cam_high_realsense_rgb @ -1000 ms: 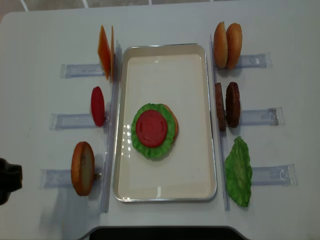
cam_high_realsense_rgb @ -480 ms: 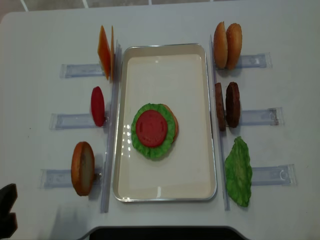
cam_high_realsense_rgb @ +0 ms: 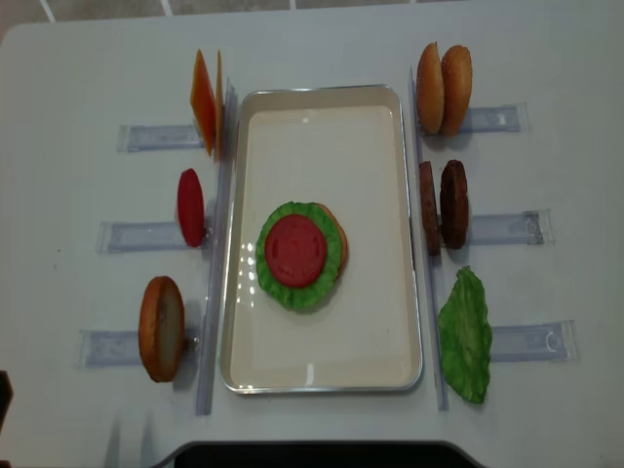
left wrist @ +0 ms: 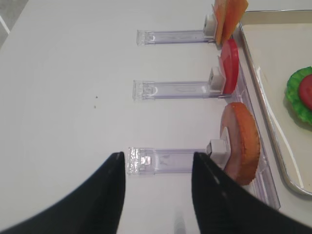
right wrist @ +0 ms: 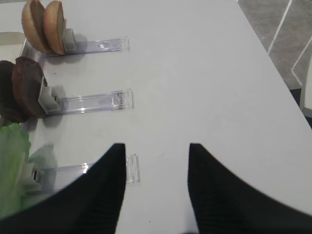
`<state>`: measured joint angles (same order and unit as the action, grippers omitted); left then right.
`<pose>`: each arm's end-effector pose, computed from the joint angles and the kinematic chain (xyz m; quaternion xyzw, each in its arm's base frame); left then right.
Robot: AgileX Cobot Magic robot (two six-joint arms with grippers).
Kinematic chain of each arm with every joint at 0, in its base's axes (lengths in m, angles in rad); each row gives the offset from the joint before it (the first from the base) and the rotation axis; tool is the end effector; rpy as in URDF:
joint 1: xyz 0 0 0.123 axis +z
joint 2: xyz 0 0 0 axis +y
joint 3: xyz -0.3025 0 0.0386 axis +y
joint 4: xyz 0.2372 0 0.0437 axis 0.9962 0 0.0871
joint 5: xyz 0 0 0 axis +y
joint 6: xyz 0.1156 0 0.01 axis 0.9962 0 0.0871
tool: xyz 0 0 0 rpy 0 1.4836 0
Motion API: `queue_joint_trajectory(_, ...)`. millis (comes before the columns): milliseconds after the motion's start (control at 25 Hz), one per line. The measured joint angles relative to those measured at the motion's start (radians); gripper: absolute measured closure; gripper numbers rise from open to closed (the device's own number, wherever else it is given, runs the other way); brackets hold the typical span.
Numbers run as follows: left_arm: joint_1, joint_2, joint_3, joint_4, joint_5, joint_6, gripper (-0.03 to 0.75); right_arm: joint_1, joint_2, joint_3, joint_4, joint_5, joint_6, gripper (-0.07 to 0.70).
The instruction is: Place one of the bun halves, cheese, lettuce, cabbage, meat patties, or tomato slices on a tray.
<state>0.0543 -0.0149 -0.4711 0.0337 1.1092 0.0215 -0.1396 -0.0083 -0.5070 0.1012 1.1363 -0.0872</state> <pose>-0.0142 0.0027 0.2472 -0.0152 0.8689 0.0355 0.4936 -0.0168 0.0131 0.2553 0.0185 0.8673 -0.0059 0.4975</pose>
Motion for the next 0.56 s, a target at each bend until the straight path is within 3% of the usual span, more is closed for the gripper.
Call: queue_joint_trajectory(560, 0.000, 0.000, 0.000, 0.000, 0.000, 0.000, 0.370, 0.000, 0.000, 0.000, 0.000, 0.000, 0.000, 0.339)
